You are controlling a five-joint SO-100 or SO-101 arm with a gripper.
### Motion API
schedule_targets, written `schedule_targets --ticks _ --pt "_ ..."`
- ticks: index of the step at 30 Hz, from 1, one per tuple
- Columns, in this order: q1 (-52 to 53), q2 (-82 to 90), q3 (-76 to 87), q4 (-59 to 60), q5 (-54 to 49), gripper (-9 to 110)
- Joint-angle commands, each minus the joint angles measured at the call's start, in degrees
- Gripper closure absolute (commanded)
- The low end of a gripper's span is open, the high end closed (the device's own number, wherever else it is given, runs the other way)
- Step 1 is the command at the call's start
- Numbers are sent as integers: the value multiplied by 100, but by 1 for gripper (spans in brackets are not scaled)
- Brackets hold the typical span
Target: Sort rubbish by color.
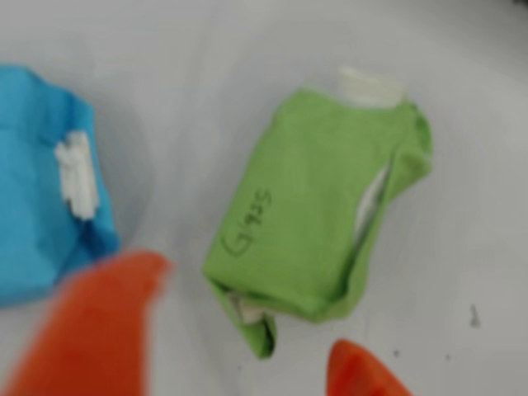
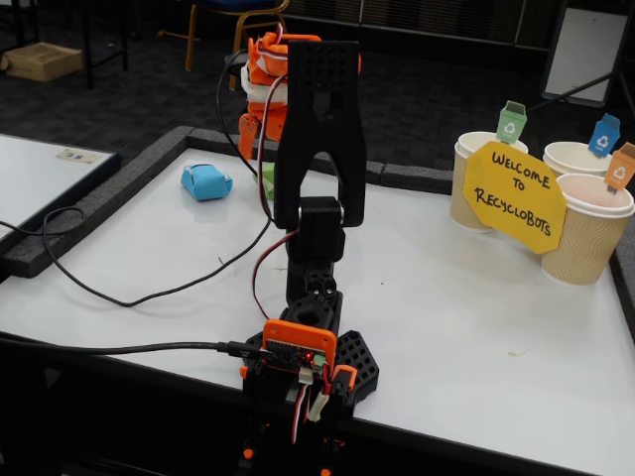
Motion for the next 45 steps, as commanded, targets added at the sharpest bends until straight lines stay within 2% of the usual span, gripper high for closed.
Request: schedule_targets --ticks 1,10,21,24,29,33,39,45 --pt "185 229 -299 -334 -431 72" --pt "378 193 202 -1116 -519 72" --pt "536 -571 -167 -1564 -510 76" --pt "527 -615 -167 -1802 -475 82" --pt "633 -624 -158 -2197 -448 101" --pt "773 -624 -141 -2399 -439 101" --pt "1063 -176 -193 -2171 70 101" --pt "1239 1617 158 -993 738 101"
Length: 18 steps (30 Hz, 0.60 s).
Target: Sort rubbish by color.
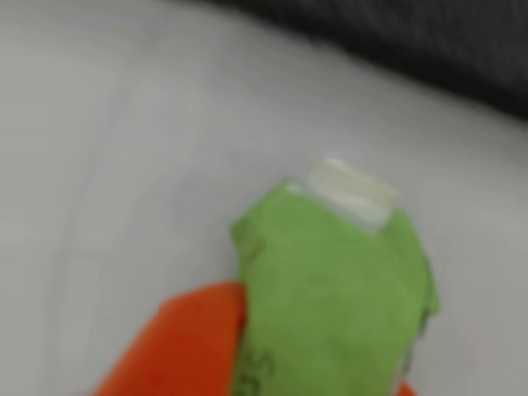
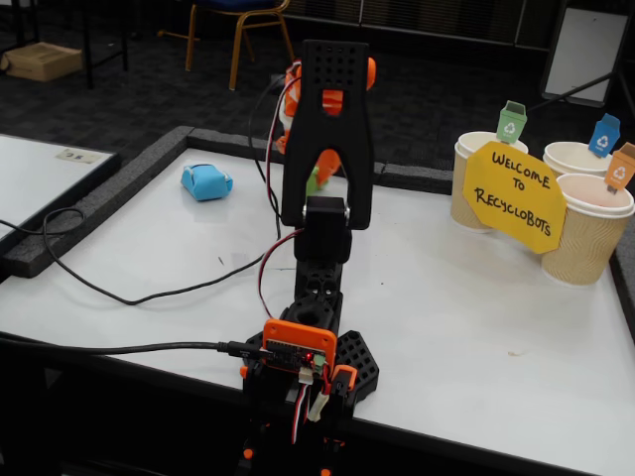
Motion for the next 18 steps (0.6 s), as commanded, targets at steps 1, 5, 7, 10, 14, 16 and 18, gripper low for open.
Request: schedule_targets --ticks 1,5,7,10,14,16,18 --pt "193 2531 -114 747 562 101" --pt "220 4043 562 1292 1055 101" --pt "229 4676 826 1600 1230 101" --pt "299 5555 1222 2057 1389 101" --pt "501 7286 2250 2171 1389 101" --pt "589 8112 2707 2232 1389 101" --pt "721 8701 3032 2320 1389 101"
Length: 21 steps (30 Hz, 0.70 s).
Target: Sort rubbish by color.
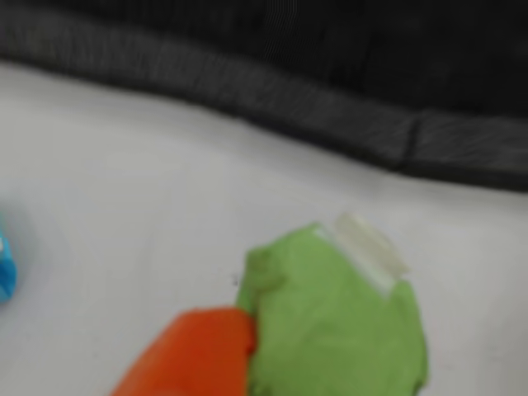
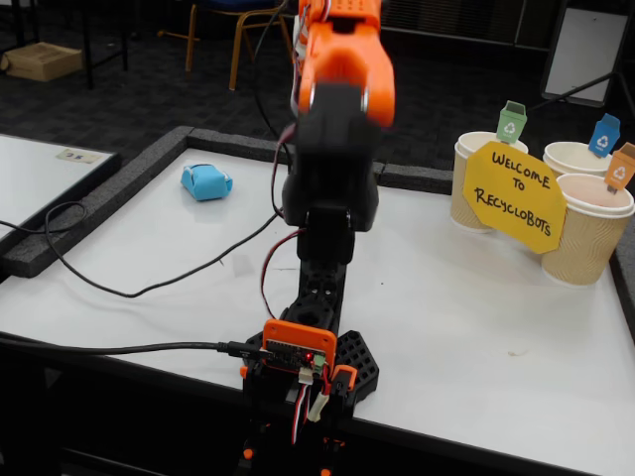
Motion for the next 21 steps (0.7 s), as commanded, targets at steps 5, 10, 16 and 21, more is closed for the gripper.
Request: schedule_targets --ticks 5,10,16,21 --pt "580 2962 694 483 211 101" --pt "694 3401 844 580 905 101" --pt "1011 4236 1195 448 1934 102" --pt "1318 4772 1529 519 2408 102"
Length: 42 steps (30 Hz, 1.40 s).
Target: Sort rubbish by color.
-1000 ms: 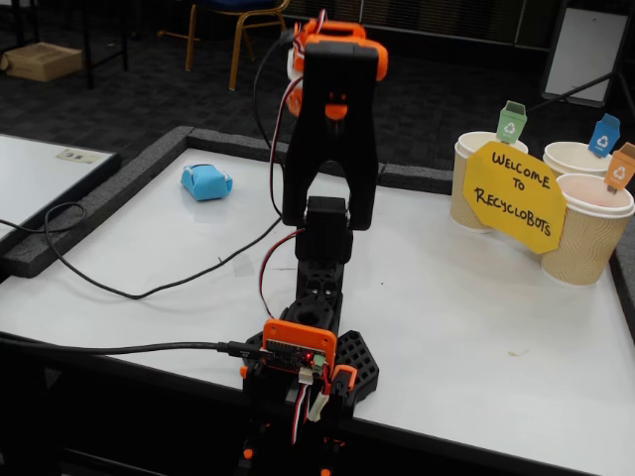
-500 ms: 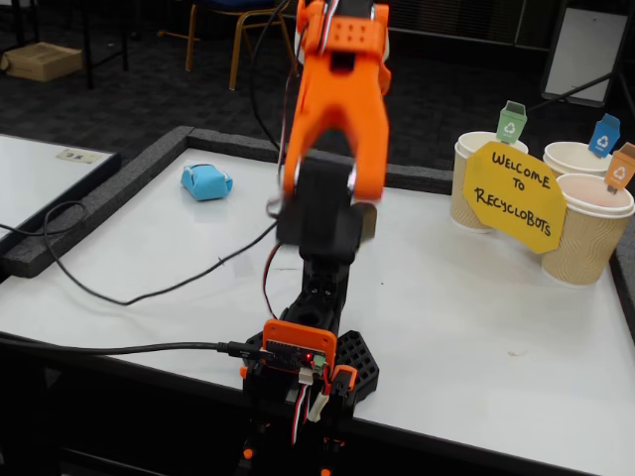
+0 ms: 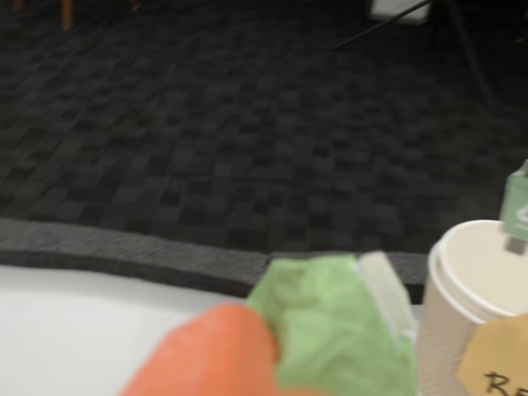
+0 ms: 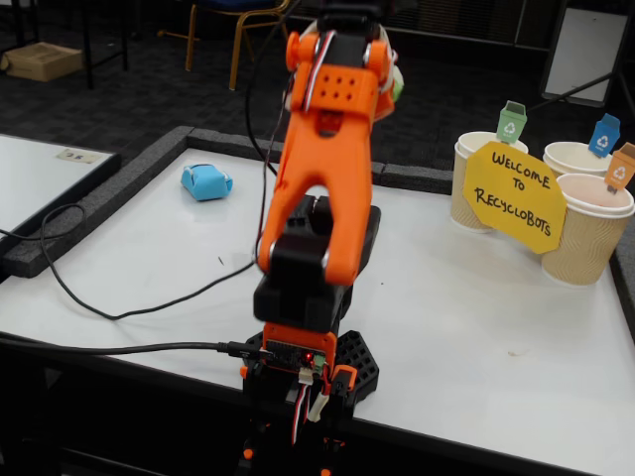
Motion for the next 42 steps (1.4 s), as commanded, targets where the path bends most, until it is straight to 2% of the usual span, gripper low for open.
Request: schedule_targets --ticks 1,5,9,17,23,32,42 --pt "334 334 -88 -105 580 102" --pt "738 334 -132 -281 1529 102" --pt "1178 316 -141 -299 1978 102" --pt "1494 -510 -308 -422 1978 102" --pt "1564 -1635 -1099 -527 1969 102" --pt "1898 -3270 -1397 -1925 1898 101" --pt "2549 -5634 -2593 -2786 1890 101"
